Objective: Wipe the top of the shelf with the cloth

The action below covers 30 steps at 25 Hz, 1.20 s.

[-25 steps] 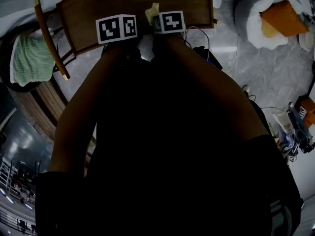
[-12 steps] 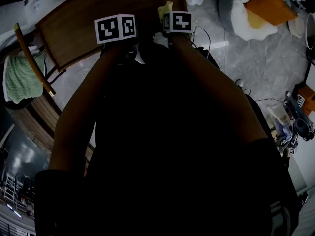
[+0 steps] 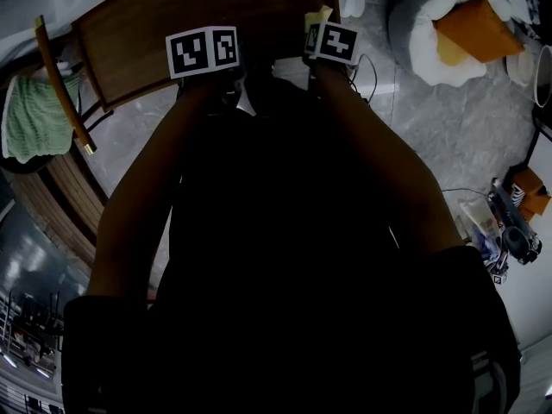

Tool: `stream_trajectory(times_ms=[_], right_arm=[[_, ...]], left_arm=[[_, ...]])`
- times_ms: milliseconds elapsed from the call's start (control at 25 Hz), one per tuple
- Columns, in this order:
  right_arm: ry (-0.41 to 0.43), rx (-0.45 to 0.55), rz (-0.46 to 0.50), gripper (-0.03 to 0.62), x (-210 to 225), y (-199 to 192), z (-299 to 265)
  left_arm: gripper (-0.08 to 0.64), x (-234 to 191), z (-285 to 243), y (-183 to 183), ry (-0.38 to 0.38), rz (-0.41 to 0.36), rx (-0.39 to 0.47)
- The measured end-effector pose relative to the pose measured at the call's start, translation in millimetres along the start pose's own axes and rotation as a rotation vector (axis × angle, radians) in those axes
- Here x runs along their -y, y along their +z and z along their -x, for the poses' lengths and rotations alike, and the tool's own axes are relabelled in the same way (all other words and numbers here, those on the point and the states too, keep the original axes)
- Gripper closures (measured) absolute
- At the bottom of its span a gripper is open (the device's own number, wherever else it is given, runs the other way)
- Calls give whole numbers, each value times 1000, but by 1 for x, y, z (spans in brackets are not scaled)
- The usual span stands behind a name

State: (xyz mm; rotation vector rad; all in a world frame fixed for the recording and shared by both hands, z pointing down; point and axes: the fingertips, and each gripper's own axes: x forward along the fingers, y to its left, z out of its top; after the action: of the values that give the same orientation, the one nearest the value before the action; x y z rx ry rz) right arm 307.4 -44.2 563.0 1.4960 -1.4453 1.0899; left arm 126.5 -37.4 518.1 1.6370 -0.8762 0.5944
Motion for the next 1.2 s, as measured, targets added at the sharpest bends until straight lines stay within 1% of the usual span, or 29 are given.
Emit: stream_trajectory(times_ms=[40,120,200,280,320,400,480,600,680,760,880,960,1040,1120,1200], right_arm=[[30,24,-9,543,-12,6,3],[131,76,-28,543,-51,18,12],[274,112,-43,543,-106,27,24],[424,113,-41,543,-168,28,37],[487,104,-27,543,-200,24,43],[577,76,24,543,-262,8,49],[645,36,71,543,-325,-17,48],[721,-53,125,543,-410,-63,39],[750,-95,164,543,-453,-87,35],[759,-116,197,543,-488,-103,31],[724,-124,249,543,-524,-118,19],[669,-137,289,543,-534,-124,6],[611,-134,329,543,-537,-124,-4],[584,-140,344,543,-539,-123,-9],[577,-149,343,543,-539,-123,-11]], left_arm=[[549,-8,9,2,3,14,15],[549,-25,31,2,10,41,43],[548,-44,61,5,25,68,78],[549,-66,101,13,51,114,147],[549,-76,124,18,63,139,191],[548,-101,166,21,85,161,249],[549,-134,202,13,114,164,260],[549,-185,242,-2,142,228,264],[548,-210,260,-10,165,235,261],[548,-229,275,-20,194,216,246],[548,-249,294,-34,225,164,229],[549,-257,299,-41,225,152,213],[548,-261,300,-45,206,156,204],[548,-263,299,-46,191,153,194],[549,-264,296,-45,178,147,182]])
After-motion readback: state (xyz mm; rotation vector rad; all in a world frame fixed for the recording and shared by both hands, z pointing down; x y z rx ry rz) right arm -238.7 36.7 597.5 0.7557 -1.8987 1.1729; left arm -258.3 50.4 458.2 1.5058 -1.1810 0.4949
